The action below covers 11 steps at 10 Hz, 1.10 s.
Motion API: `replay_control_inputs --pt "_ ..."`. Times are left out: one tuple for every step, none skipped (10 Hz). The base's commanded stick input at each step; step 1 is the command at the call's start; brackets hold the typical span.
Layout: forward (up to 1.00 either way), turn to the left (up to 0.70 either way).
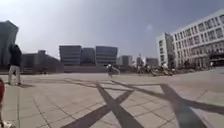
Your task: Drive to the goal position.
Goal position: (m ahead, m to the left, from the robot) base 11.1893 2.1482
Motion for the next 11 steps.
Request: replay_control_inputs --pt "1.0 0.0" --pt "1.0 0.0" --pt "1.0 0.0" --pt "1.0 0.0" --pt "1.0 0.0" --pt "1.0 0.0" --pt "1.0 0.0" --pt "1.0 0.0" --pt "1.0 0.0" --pt "1.0 0.0" --pt "1.0 0.0"
